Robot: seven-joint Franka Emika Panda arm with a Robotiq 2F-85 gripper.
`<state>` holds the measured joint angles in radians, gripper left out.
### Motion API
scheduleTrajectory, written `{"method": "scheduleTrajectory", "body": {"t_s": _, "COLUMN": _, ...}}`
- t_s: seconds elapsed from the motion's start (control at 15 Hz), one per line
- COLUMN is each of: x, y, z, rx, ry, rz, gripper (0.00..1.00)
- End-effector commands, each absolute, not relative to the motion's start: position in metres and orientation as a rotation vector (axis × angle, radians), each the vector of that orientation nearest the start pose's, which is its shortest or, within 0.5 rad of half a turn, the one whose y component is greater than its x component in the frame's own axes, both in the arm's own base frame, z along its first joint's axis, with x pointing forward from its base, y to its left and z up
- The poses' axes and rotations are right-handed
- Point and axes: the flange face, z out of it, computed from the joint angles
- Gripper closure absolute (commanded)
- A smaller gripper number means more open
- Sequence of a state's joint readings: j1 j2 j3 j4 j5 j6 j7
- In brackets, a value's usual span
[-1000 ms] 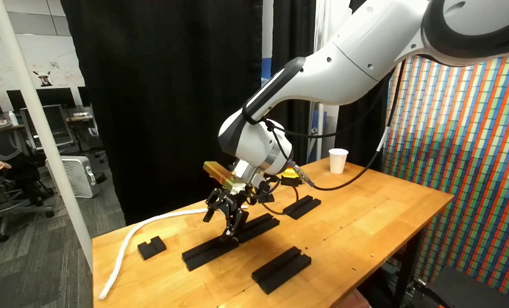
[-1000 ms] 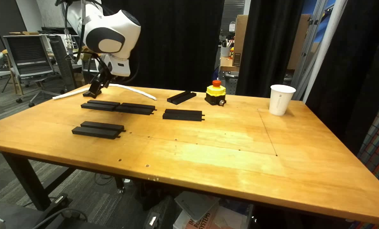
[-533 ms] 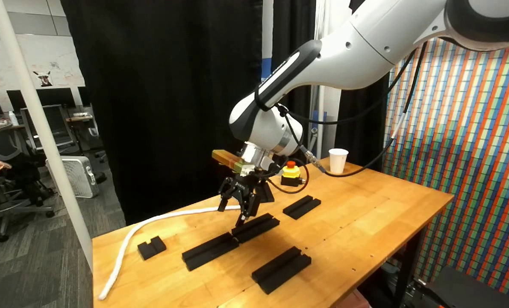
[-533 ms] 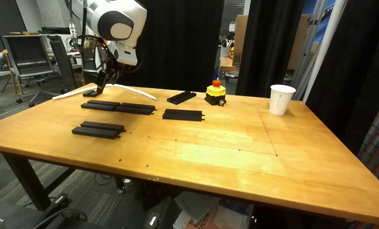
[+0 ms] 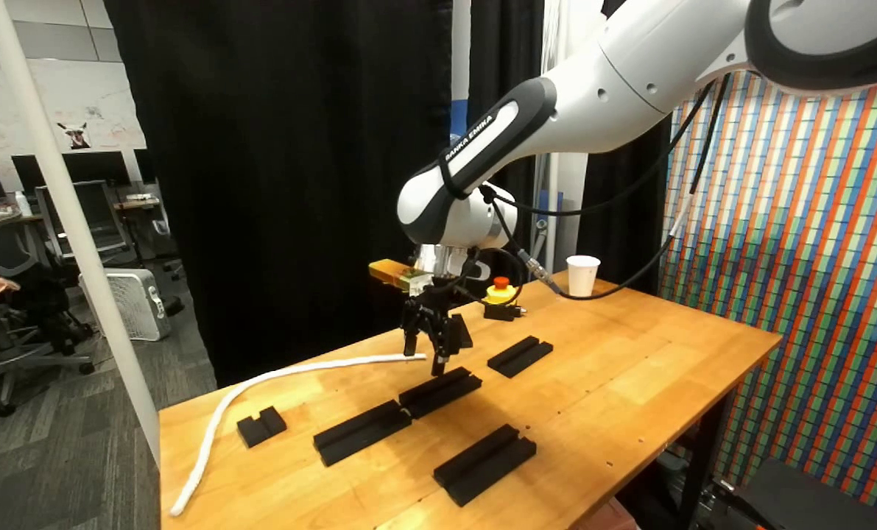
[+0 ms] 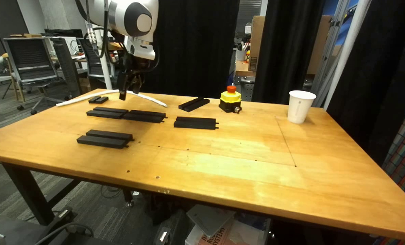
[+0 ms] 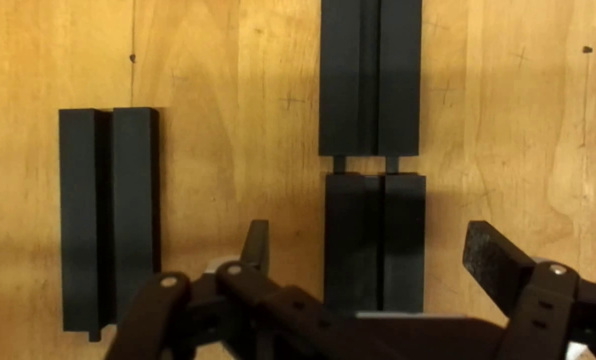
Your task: Attach some of the black objects at their width to make one long black strip
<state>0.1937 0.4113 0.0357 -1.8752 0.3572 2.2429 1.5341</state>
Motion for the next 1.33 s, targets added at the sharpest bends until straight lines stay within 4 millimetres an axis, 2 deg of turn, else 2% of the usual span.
{"method": "scheduleTrajectory", "body": {"t_s": 0.0, "x": 0.640, "y": 0.161, "z": 0.286, "rx": -2.139, "ry": 2.123, "rz": 0.266, "gripper": 0.00}}
{"method": "scheduleTrajectory", "body": {"t_s": 0.27, "x": 0.648, "y": 0.160, "z": 0.260, "rx": -2.146, "ry": 2.175, "rz": 0.249, "gripper": 0.00}}
{"method": "scheduleTrajectory", "body": {"t_s": 0.47, "x": 0.645, "y": 0.161, "z": 0.242, "rx": -2.139, "ry": 2.221, "rz": 0.287, "gripper": 0.00}}
{"method": "scheduleTrajectory", "body": {"t_s": 1.0, "x": 0.638, "y": 0.176, "z": 0.230, "rx": -2.098, "ry": 2.286, "rz": 0.311, "gripper": 0.00}}
{"method": "scheduleTrajectory", "body": {"t_s": 1.27, "x": 0.633, "y": 0.171, "z": 0.224, "rx": -2.094, "ry": 2.298, "rz": 0.305, "gripper": 0.00}}
